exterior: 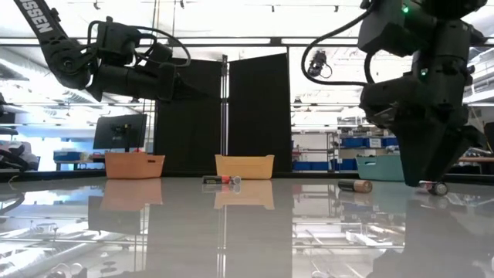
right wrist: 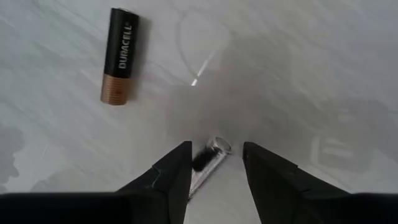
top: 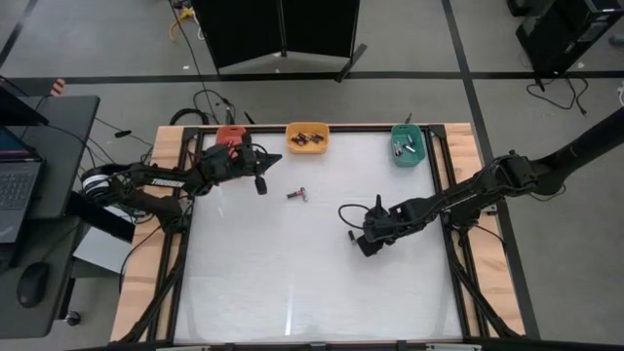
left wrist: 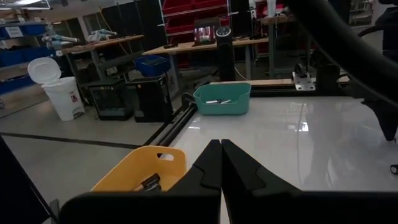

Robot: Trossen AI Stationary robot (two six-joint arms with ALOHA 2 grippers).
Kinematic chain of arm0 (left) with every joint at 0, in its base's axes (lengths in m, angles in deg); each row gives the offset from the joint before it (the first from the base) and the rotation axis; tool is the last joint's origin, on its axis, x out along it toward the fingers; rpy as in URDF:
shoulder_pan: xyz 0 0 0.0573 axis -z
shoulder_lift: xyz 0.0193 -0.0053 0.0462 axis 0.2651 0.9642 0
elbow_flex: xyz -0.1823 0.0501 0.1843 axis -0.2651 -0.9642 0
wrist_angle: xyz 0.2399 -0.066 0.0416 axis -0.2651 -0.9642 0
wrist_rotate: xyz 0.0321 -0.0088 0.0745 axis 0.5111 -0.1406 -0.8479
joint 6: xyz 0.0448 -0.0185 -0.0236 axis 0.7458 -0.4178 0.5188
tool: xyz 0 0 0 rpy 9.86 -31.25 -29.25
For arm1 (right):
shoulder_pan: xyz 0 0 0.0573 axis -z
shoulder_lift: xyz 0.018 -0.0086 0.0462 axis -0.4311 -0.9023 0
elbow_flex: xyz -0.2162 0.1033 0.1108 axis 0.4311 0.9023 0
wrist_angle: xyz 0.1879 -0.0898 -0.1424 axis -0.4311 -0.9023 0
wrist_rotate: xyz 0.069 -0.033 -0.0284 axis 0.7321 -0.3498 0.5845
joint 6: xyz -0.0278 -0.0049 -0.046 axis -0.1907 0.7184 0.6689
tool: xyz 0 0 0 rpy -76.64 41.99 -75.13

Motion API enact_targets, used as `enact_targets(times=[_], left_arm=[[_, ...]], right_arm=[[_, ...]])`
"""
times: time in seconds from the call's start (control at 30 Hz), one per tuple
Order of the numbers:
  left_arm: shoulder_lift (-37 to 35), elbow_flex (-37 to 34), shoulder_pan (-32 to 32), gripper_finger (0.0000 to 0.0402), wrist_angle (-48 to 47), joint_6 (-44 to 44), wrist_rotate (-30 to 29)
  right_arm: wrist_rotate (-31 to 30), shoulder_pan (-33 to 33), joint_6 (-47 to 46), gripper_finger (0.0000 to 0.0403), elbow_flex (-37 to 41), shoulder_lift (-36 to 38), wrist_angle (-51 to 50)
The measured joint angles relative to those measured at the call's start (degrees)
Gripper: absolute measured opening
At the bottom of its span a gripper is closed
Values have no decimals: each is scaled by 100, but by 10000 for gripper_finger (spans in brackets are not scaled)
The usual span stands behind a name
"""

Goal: Sort batteries
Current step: Put the black battery into the green bin

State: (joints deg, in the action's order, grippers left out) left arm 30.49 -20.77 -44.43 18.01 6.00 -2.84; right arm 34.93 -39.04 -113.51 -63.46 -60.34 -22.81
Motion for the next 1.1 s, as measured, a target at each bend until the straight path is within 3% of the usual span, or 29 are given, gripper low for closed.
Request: enact_targets(times=[0.3, 0.53, 0.7, 0.9, 1.1], left_arm=[[2, 2, 0, 7, -11, 2, 2], [2, 2, 0, 7, -20, -4, 2], [2, 2, 0, 7, -20, -7, 2], [2, 4, 0, 7, -21, -10, 2], [2, 4, 0, 7, 1, -26, 2]], right_arm=[[-60, 0, 19, 122, 162, 17, 110], [-77, 32, 319, 56, 167, 15, 65], [-66, 56, 552, 56, 101, 4, 6], [-290, 473, 1648, 55, -390, -15, -271], [-559, 1584, 3284, 55, -818, -13, -539]])
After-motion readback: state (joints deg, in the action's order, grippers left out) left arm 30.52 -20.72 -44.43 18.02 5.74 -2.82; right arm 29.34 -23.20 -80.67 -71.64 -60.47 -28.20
